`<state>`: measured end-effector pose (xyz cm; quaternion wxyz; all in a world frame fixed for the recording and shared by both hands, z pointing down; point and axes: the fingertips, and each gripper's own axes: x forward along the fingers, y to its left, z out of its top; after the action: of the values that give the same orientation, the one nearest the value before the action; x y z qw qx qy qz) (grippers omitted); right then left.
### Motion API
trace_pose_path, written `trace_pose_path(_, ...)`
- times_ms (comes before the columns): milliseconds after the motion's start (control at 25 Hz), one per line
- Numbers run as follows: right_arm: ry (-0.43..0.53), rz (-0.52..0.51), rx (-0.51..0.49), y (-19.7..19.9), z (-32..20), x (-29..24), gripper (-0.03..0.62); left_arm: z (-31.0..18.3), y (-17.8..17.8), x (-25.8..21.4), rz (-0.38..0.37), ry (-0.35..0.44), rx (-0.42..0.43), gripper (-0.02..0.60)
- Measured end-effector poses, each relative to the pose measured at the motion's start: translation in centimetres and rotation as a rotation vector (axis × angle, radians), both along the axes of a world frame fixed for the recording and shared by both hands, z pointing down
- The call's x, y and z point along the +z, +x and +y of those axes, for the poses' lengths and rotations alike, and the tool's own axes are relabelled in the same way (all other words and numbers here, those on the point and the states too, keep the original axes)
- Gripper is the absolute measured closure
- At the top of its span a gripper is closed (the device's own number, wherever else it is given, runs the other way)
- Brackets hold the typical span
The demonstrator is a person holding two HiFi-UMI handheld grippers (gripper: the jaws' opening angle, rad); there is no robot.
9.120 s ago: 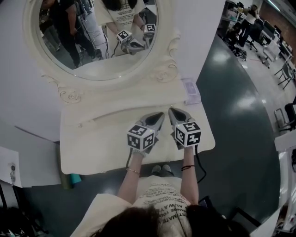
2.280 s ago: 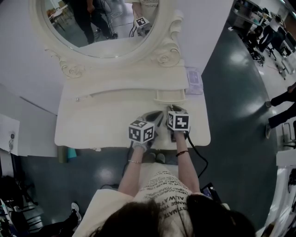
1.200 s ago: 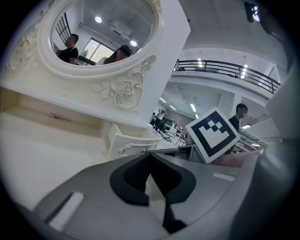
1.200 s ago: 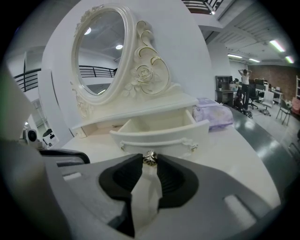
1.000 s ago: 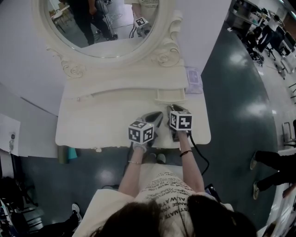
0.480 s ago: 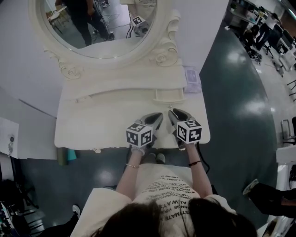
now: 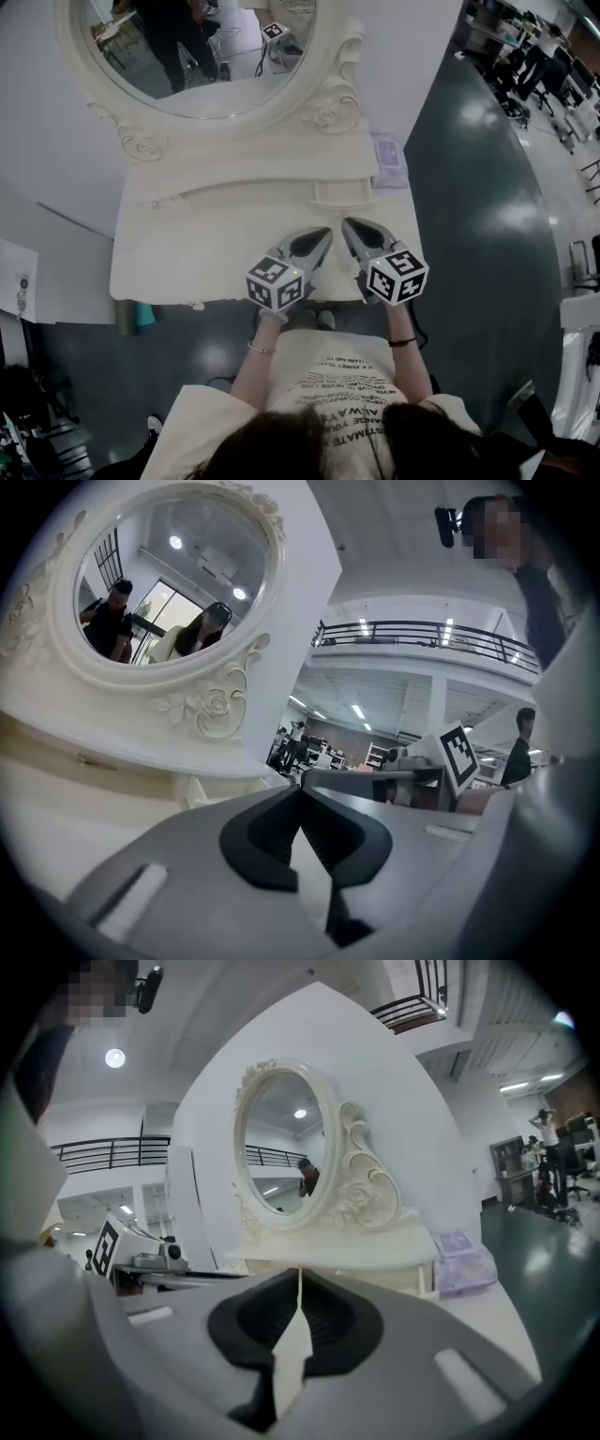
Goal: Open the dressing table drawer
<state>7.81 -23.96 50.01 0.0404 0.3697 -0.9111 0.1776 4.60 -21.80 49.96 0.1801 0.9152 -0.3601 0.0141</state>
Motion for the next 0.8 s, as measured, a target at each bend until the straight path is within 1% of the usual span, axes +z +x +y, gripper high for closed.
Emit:
trace_pose_path(240,0.049,-0.027,-0.025,0.1,0.8,-1.9,0.591,0.6,0.0,-1.5,0.017,0.034,0.012,0.583)
trace_pose_path(440,0.071,-0.076,-0.042,0.1,1.3,-2.9,0.591,1.0,0.1,-2.4,0.026,0.057,0.020,0.583)
trace_pose_path(600,0.093,-0.076,-0.061,0.1,1.7,-3.3,0.591,1.4,0.0,-2.8,0.040,0.065,0.014,0.583)
trace_pose_path(800,0.113,-0.080,-0.088,-0.5,2.1,-3.9,0.591,1.7,0.1,-3.5,0.030,0.081,0.015,0.583)
